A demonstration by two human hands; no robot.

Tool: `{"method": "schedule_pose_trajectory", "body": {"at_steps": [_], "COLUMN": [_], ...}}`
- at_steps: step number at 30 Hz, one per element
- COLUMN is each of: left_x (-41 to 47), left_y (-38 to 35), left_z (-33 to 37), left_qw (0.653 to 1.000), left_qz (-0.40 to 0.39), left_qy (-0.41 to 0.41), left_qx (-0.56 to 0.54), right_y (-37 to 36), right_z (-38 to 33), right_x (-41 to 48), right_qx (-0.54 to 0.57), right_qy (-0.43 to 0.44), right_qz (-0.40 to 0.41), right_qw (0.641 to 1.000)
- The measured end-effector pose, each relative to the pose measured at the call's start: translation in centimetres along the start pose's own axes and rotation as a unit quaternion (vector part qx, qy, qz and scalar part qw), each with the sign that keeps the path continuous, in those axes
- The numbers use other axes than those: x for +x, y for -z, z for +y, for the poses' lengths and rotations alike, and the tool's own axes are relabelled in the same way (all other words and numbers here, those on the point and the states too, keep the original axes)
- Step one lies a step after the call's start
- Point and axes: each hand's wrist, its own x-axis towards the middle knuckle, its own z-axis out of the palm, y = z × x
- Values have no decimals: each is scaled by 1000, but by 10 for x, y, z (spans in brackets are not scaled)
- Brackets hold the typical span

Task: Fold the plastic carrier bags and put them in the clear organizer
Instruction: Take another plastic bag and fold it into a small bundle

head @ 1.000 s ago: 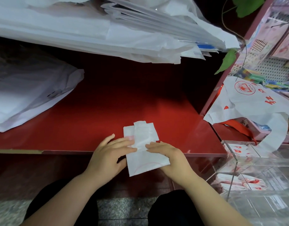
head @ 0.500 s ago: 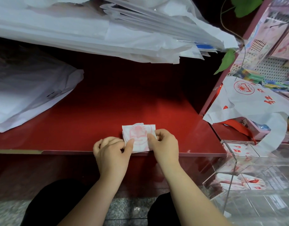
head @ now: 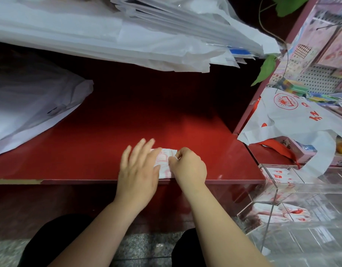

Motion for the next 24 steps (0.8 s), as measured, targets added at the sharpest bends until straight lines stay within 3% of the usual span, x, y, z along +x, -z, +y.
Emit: {"method": "schedule_pose_trajectory", "body": {"at_steps": [2, 6, 9, 12, 13, 16, 20, 24], "left_x": [10, 19, 21, 16, 12, 0, -11, -7], "left_y": [2, 0, 4, 12, 15, 22, 24, 27], "left_z": [4, 2, 2, -3, -6, -22, -41, -34], "left_qw": [995, 956, 947, 935, 933, 958, 977, 983], "left_qz": [-90, -290, -320, -344, -345, -245, -139, -77], "left_qy": [-42, -17, -29, -59, -81, -151, -150, -155], "left_qx": [13, 34, 32, 57, 64, 18, -66, -60], "right_y": [0, -3, -10, -16, -16, -15, -4, 8], "right_z": [1, 6, 17, 26, 28, 40, 40, 32], "right_x": [0, -2, -4, -11, -13, -18, -30, -37], "right_qx": [-14, -12, 7, 13, 2, -64, -28, -84], "right_qy": [9, 31, 75, 179, 206, 280, 246, 253], "right_qz": [2, 29, 78, 145, 149, 120, -70, -106], "right_qw": [1000, 999, 994, 973, 967, 950, 966, 958]}}
